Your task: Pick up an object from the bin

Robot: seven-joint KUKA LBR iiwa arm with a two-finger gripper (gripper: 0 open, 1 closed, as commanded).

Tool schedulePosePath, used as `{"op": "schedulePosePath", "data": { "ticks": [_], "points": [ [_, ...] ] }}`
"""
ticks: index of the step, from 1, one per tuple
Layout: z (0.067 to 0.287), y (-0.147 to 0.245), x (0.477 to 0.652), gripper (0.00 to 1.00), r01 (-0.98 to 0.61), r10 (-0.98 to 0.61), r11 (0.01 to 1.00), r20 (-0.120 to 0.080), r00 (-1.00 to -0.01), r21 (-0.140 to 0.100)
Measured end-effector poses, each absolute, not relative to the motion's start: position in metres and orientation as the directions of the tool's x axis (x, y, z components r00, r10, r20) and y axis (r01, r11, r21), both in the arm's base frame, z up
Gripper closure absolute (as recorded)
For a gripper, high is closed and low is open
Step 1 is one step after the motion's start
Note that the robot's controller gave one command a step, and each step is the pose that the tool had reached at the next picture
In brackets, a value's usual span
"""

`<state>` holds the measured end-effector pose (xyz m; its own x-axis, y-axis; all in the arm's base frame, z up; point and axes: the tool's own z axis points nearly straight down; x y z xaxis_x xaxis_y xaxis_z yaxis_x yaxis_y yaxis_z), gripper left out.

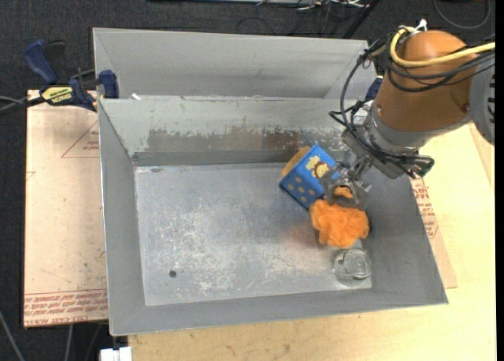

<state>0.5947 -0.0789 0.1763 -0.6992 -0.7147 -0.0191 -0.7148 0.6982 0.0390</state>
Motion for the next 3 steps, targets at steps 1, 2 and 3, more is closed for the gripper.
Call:
{"op": "schedulePosePath", "data": {
  "ticks": [1, 2, 3],
  "points": [
    [0.223, -0.062, 0.592, 1.00, -0.711, -0.711, 0.702, -0.019, -0.703, 0.040],
    [0.242, -0.056, 0.592, 1.00, -0.711, -0.711, 0.702, -0.019, -0.703, 0.043],
    [0.263, -0.055, 0.592, 1.00, -0.720, -0.720, 0.693, -0.022, -0.694, 0.040]
  ]
}}
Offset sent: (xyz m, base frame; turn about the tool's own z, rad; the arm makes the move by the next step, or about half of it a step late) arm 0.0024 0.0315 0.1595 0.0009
